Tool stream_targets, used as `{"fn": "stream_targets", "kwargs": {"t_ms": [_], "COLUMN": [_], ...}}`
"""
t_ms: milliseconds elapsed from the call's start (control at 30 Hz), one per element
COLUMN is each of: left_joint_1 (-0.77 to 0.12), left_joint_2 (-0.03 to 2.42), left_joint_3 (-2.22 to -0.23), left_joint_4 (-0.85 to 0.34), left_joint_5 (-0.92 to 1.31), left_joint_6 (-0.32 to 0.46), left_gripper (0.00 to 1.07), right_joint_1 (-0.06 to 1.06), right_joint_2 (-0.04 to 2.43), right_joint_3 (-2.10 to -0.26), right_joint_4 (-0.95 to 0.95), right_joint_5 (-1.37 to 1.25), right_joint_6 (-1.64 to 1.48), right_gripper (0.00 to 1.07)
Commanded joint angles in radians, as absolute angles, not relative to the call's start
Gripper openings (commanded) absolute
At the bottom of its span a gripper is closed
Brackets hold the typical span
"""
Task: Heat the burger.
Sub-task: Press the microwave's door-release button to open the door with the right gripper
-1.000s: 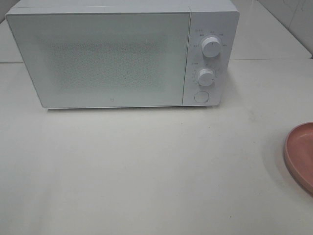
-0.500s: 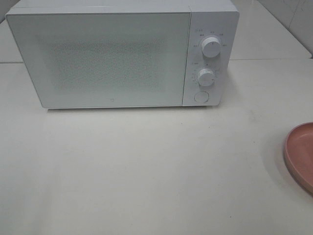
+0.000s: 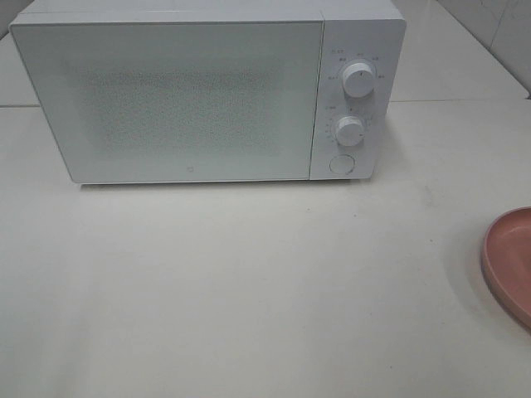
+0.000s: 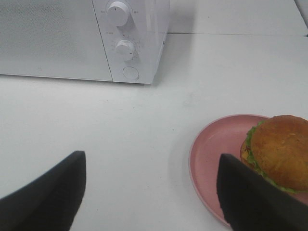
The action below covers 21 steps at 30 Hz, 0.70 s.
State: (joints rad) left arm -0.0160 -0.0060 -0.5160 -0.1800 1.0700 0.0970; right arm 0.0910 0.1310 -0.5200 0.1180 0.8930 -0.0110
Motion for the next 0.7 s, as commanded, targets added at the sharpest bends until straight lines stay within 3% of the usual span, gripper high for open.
{"fn": "stream_targets", "kwargs": {"t_ms": [33,700], "left_joint_1": [-0.011,-0.011], "left_joint_2": [-0.029,-0.029], "left_joint_3": [-0.517,-0.517], "left_joint_4": [-0.179,-0.179], "left_joint_5": [1.071,1.071], "left_joint_6": [0.091,0.091], "left_gripper": [0.98,0.98], "right_joint_1": [0.088,0.088], "right_joint_2": [0.199,0.569], "right_joint_3": [-0.525,-0.524], "right_joint_4": [0.117,0.113], "right_joint_5": [0.820,0.415], "right_joint_6": [-0.006,0.000], "right_gripper": [0.74,0.74]}}
